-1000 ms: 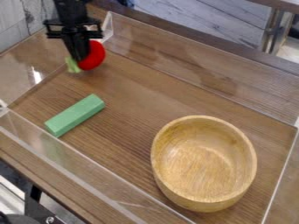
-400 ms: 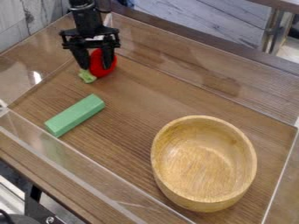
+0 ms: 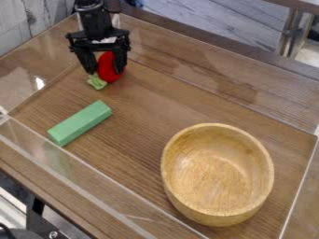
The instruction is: Move the red fruit to the left
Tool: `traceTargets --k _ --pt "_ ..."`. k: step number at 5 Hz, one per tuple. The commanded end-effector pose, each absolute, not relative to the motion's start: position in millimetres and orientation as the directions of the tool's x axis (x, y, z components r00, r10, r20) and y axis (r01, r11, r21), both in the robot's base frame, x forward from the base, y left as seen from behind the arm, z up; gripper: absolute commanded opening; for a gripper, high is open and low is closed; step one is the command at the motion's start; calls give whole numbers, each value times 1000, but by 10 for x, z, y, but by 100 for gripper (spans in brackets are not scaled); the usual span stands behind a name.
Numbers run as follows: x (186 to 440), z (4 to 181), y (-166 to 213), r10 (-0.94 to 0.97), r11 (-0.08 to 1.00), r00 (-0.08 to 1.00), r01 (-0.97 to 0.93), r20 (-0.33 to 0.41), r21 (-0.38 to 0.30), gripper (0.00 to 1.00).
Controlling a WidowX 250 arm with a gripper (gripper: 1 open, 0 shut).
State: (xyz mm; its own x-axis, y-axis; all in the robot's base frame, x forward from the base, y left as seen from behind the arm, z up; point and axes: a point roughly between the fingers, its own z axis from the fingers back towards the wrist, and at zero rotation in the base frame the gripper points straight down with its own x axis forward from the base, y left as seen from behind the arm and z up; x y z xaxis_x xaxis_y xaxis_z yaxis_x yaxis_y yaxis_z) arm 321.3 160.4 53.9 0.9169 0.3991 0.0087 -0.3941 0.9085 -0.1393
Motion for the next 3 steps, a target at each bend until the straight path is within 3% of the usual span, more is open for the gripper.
traceTargets --k 1,3 --pt "3326 949 1802 401 913 907 -385 126 -134 100" --pt "3317 1136 1980 411 910 895 -394 171 -127 100"
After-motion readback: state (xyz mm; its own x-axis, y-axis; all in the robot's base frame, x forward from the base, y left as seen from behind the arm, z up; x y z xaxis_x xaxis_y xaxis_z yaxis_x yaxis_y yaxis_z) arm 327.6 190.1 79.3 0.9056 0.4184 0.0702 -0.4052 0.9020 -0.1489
